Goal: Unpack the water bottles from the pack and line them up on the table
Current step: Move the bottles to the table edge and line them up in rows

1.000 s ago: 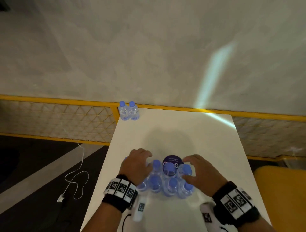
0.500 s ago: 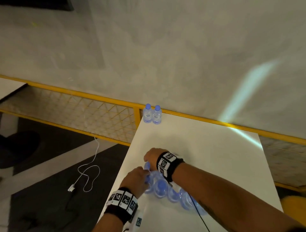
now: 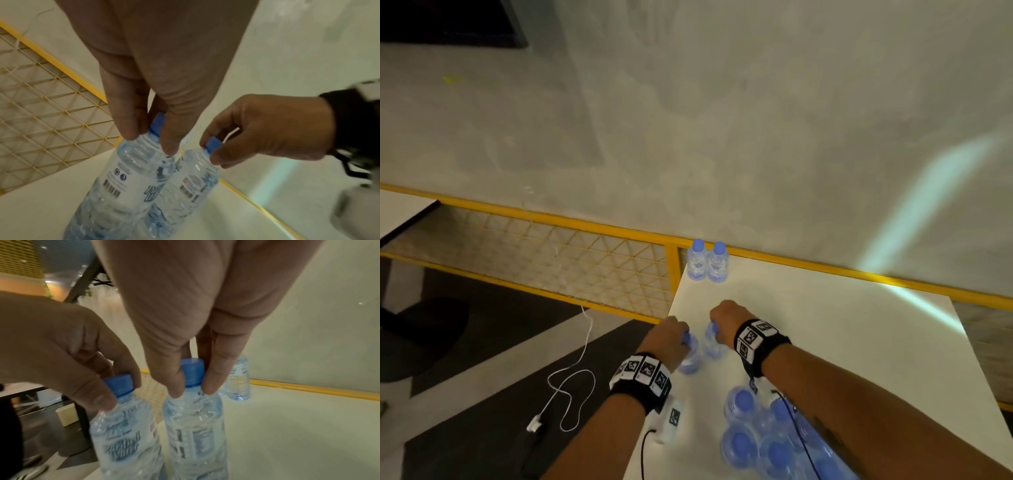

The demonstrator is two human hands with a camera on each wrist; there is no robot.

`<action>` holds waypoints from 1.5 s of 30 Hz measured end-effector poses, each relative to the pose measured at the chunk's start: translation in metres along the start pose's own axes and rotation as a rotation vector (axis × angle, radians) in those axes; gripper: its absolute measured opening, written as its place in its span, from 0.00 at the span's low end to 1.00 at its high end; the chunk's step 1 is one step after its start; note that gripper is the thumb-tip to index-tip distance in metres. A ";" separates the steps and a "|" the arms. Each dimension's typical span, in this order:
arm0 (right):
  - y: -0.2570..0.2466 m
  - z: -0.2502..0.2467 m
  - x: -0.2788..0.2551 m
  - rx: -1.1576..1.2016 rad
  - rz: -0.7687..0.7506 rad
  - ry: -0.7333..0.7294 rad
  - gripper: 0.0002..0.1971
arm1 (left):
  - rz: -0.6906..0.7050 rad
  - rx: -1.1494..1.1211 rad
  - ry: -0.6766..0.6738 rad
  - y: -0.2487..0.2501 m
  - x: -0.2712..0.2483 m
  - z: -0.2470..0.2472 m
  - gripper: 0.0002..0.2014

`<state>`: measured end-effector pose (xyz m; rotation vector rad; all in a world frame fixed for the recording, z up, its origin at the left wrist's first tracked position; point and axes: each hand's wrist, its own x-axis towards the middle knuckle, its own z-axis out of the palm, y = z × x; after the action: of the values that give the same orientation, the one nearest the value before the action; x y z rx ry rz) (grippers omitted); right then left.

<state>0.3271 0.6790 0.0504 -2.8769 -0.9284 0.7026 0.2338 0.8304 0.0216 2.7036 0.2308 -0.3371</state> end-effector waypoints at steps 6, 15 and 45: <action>0.025 -0.019 0.049 0.108 0.113 0.090 0.10 | -0.017 0.056 0.073 -0.001 0.090 -0.023 0.11; 0.046 -0.035 0.114 0.313 0.250 0.138 0.11 | -0.021 -0.018 0.138 0.006 0.163 -0.039 0.09; 0.043 -0.023 0.033 0.409 0.080 0.210 0.34 | 0.034 -0.071 0.335 -0.008 0.135 -0.024 0.37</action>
<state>0.3841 0.6650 0.0499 -2.5694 -0.5678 0.5102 0.3661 0.8625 0.0042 2.6755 0.2846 0.1349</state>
